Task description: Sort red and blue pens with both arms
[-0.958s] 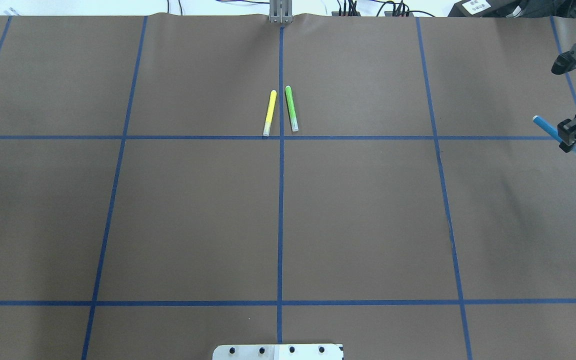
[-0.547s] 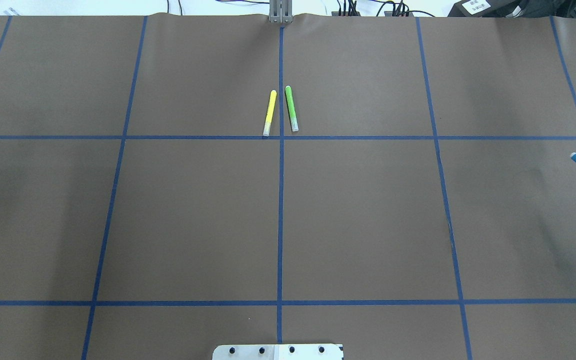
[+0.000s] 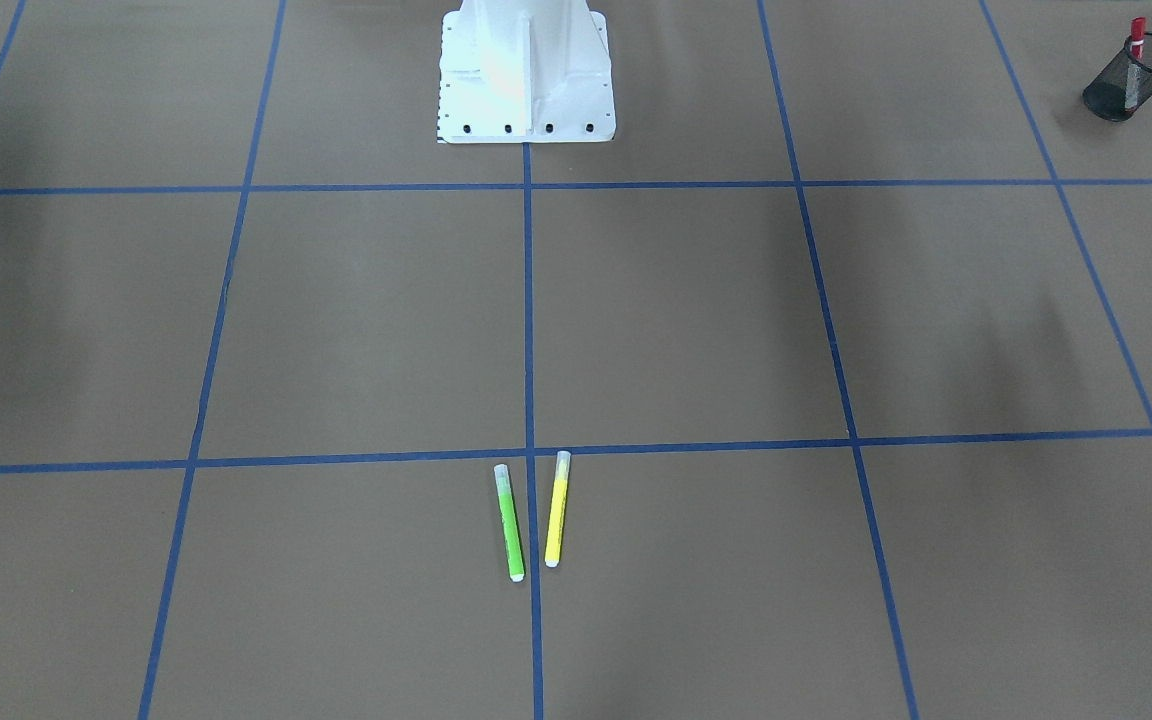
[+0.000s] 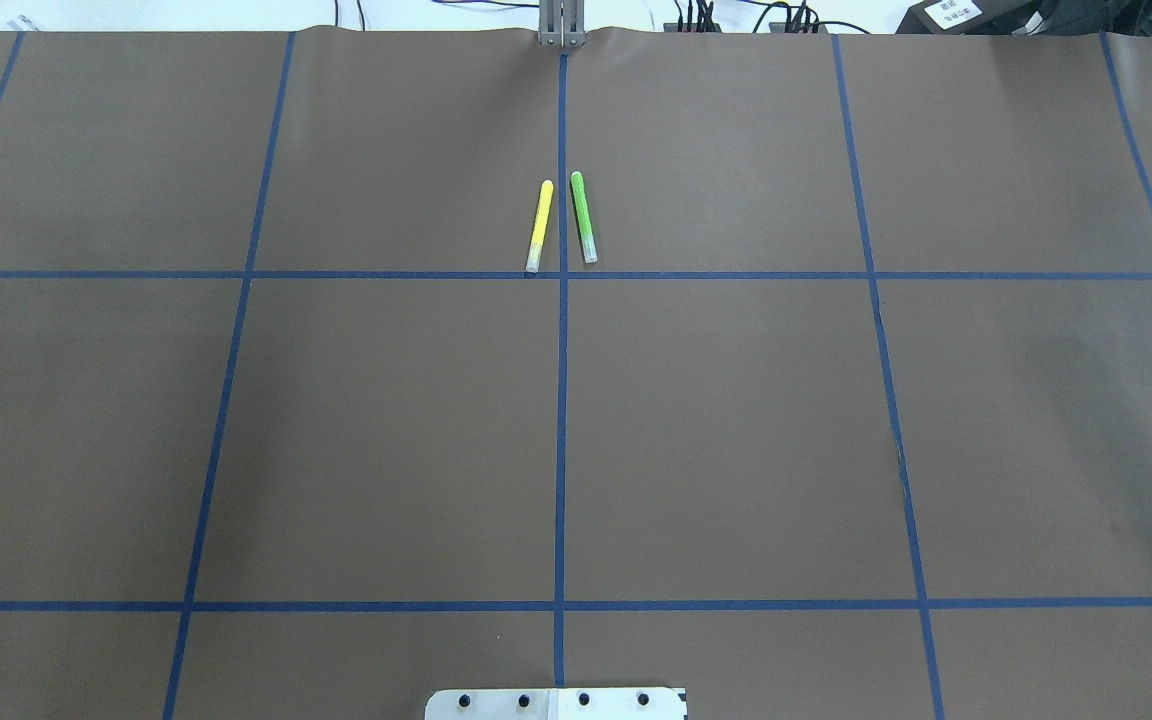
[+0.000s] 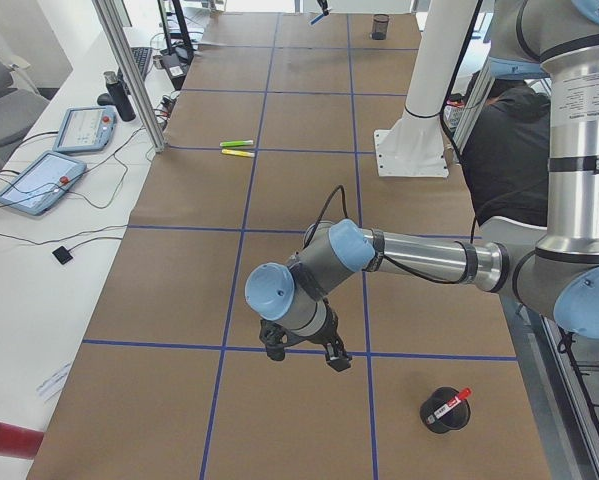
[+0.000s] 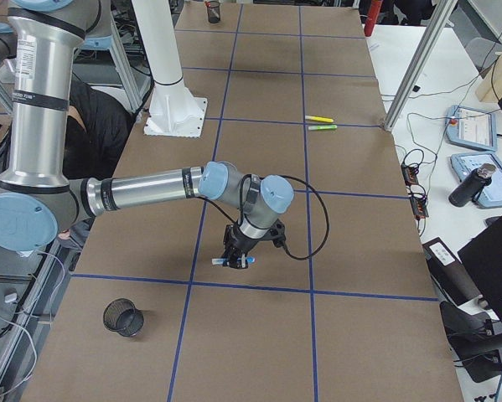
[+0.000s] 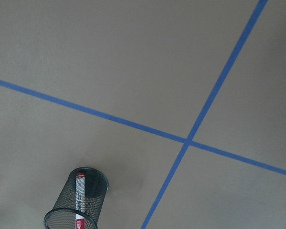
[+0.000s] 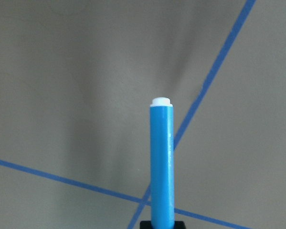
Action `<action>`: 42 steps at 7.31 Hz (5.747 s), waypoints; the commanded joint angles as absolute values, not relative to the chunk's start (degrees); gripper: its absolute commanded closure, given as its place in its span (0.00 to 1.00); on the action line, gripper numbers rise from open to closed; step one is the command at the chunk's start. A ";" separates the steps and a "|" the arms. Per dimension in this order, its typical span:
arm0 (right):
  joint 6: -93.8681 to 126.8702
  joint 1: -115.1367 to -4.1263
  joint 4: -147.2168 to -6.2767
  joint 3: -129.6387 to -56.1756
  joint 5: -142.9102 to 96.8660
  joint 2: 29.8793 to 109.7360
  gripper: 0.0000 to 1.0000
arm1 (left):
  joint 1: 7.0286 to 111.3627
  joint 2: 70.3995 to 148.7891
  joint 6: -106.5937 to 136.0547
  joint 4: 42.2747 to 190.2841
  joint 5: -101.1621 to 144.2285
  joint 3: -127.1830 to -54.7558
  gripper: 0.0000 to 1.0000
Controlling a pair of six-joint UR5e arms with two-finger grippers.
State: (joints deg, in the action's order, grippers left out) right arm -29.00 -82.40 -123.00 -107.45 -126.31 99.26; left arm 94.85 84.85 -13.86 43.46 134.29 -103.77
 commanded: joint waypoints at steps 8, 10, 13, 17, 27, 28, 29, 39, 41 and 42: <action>-39.64 -96.24 -142.55 -106.09 -117.78 115.04 1.00 | 94.75 84.64 -13.80 50.54 136.05 -112.58 0.00; -39.02 -96.24 -143.70 -102.24 -118.12 115.40 1.00 | 94.75 84.81 -13.80 50.71 136.14 -112.59 0.00; -38.94 -96.24 -144.58 -99.51 -118.74 114.88 1.00 | 94.75 84.90 -13.71 50.71 136.14 -112.59 0.00; -39.02 -96.24 -144.14 -94.15 -119.27 114.09 0.65 | 94.83 84.99 -13.71 50.54 135.97 -113.73 0.00; -22.26 -95.80 -142.21 -93.69 -121.96 94.08 0.00 | 94.22 89.20 -8.54 50.71 134.65 -113.29 0.00; -19.89 -95.54 -140.12 -93.60 -128.69 91.35 0.00 | 93.96 89.47 -5.05 52.37 134.74 -113.12 0.00; -15.34 -95.28 -132.61 -93.60 -130.50 90.19 0.00 | 93.52 89.39 -3.01 55.95 134.74 -112.25 0.00; 10.35 -92.02 -94.22 -92.99 -142.03 86.40 0.00 | 92.46 88.16 7.47 96.23 134.91 -91.41 0.00; 10.46 -91.93 -94.22 -91.68 -142.03 86.57 0.00 | 92.46 88.15 7.47 96.24 135.00 -91.49 0.00; 10.55 -91.93 -94.22 -91.58 -142.03 86.57 0.00 | 92.37 88.15 7.56 96.33 135.17 -91.49 0.00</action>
